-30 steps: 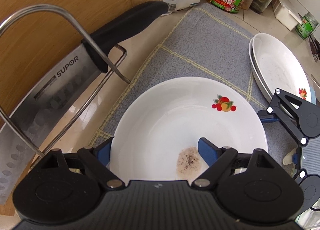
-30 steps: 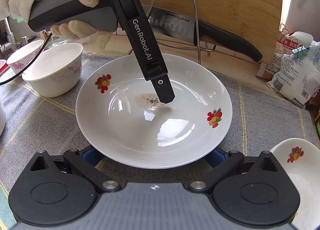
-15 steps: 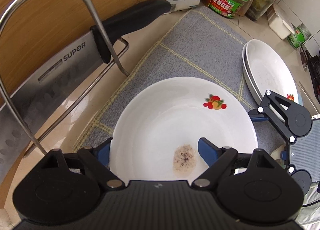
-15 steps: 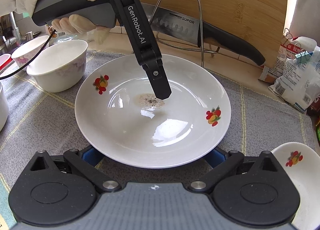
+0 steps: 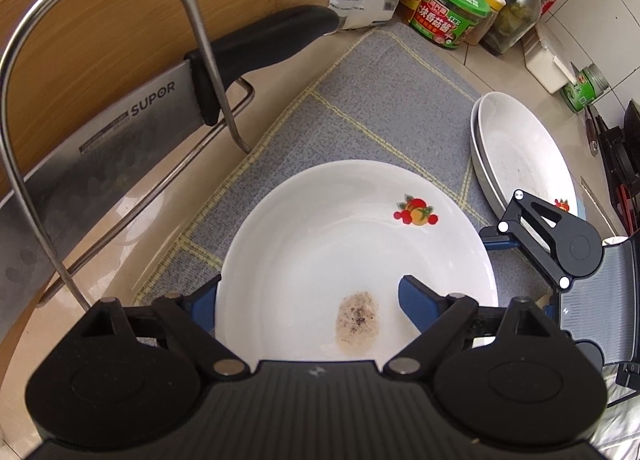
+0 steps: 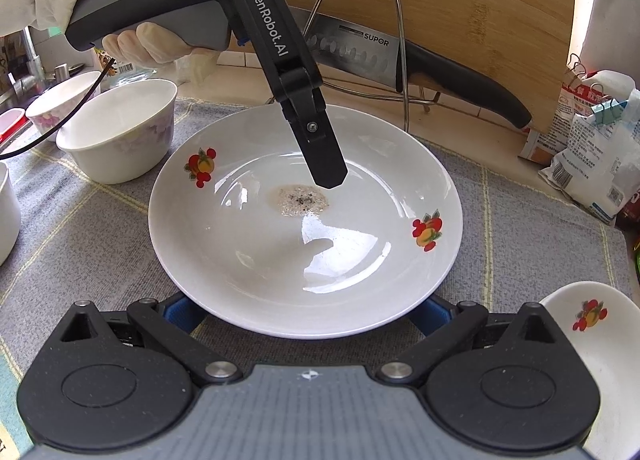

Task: Organize plates and bowls
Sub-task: 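Carry the stained plate with the left gripper toward the plate stack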

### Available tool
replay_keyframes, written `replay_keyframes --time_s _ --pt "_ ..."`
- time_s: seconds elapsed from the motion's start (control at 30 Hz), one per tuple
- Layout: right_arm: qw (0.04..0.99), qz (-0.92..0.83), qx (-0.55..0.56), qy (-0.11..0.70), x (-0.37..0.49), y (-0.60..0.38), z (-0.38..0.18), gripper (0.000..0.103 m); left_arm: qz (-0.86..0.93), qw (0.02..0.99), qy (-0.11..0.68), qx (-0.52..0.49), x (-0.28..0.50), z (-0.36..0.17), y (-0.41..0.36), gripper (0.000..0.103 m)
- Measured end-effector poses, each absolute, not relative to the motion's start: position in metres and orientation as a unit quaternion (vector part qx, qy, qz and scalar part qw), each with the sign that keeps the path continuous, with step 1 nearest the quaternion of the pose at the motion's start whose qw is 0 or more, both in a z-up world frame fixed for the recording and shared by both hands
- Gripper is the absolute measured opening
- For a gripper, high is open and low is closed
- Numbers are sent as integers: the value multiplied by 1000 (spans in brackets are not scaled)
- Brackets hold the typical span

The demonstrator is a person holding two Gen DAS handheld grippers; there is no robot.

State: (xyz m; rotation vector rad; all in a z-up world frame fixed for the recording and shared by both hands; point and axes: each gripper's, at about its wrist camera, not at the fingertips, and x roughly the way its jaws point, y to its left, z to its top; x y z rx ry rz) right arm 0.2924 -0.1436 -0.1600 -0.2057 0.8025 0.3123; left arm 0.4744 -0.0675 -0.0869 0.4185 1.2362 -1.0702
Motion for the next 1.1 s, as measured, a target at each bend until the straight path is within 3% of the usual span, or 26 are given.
replay_keyframes --time_s 1.1 --pt "910 158 -107 367 249 -141 -128 103 -468 684 527 189 434 -52 -62 89"
